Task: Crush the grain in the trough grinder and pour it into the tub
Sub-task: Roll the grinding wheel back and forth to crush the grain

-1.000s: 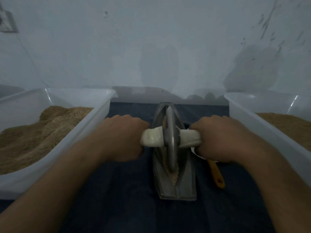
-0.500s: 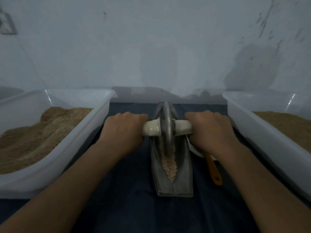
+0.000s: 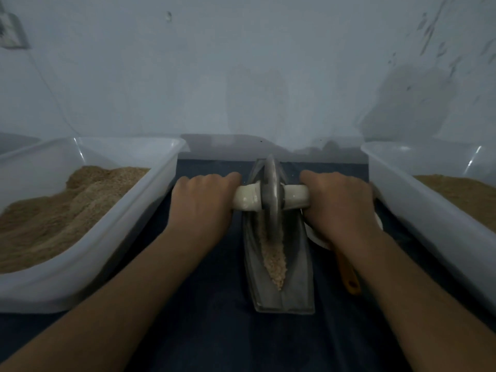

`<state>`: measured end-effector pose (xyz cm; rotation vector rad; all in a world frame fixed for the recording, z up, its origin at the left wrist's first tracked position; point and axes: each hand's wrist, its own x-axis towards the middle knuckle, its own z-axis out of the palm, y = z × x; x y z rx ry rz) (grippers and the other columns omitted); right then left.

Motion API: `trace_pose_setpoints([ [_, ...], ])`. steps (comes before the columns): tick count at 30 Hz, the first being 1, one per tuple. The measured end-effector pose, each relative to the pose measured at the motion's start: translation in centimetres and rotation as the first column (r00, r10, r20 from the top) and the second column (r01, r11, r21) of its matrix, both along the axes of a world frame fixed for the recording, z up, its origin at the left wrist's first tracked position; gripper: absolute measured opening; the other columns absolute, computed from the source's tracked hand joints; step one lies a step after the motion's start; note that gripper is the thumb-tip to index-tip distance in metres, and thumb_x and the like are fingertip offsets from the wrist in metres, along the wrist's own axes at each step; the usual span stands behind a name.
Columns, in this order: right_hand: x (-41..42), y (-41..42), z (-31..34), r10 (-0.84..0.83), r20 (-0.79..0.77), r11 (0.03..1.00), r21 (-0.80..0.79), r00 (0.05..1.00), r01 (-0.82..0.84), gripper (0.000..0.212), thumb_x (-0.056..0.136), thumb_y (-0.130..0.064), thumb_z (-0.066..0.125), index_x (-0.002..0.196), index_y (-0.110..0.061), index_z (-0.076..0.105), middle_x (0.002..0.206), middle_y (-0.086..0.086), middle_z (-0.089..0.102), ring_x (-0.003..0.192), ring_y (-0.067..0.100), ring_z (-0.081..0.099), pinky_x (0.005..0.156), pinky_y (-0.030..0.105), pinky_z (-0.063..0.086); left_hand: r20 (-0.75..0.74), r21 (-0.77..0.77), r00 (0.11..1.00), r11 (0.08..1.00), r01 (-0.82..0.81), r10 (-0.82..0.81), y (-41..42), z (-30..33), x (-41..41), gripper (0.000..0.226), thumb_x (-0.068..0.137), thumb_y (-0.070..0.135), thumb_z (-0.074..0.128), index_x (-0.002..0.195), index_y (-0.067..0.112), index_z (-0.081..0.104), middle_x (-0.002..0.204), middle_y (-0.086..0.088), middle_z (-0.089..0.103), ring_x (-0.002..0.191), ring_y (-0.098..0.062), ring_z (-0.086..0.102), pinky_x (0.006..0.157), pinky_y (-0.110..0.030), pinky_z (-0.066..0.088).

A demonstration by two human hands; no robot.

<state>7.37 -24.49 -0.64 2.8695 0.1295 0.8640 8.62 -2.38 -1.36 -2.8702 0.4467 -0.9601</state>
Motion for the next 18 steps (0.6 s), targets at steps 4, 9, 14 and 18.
trace_pose_setpoints([
  [4, -0.4, -0.6, 0.7, 0.079, -0.08, 0.997, 0.014, 0.994, -0.078, 0.025, 0.086, -0.026, 0.062, 0.077, -0.03, 0.039, 0.069, -0.01, 0.038, 0.059, 0.012, 0.034, 0.05, 0.029, 0.016, -0.124, -0.009, 0.992, 1.0, 0.019, -0.02, 0.6, 0.7, -0.3, 0.027, 0.092, 0.033, 0.063, 0.088, 0.035, 0.036, 0.092, 0.004, 0.064, 0.087, -0.025, 0.066, 0.066, -0.035, 0.039],
  [9, -3.2, -1.2, 3.1, 0.168, -0.364, 0.986, 0.047, 0.916, -0.162, 0.016, 0.076, -0.031, 0.069, 0.074, -0.035, 0.053, 0.073, -0.012, 0.057, 0.067, 0.009, 0.055, 0.059, 0.03, 0.047, -0.502, -0.02, 0.859, 0.994, 0.108, -0.103, 2.4, 3.1, -1.8, 0.02, 0.081, 0.038, 0.07, 0.085, 0.044, 0.051, 0.089, 0.015, 0.064, 0.089, -0.015, 0.066, 0.071, -0.033, 0.051],
  [14, -2.4, -0.6, 2.4, 0.115, -0.241, 0.993, 0.013, 0.964, -0.115, 0.022, 0.079, -0.027, 0.065, 0.071, -0.032, 0.045, 0.073, -0.011, 0.05, 0.063, 0.011, 0.042, 0.058, 0.031, 0.03, -0.417, -0.039, 0.905, 0.996, 0.079, -0.088, 1.9, 2.1, -1.4, 0.022, 0.085, 0.039, 0.069, 0.089, 0.043, 0.048, 0.093, 0.013, 0.064, 0.092, -0.02, 0.066, 0.075, -0.038, 0.054],
  [18, -0.3, 0.0, 0.8, 0.056, -0.067, 0.998, 0.031, 0.996, -0.054, 0.024, 0.086, -0.02, 0.062, 0.078, -0.029, 0.041, 0.071, -0.007, 0.043, 0.064, 0.018, 0.041, 0.058, 0.031, 0.026, -0.112, -0.034, 0.993, 0.999, 0.019, -0.023, 0.6, 0.5, -0.1, 0.027, 0.093, 0.036, 0.064, 0.089, 0.034, 0.038, 0.085, 0.004, 0.059, 0.085, -0.027, 0.066, 0.063, -0.035, 0.033],
])
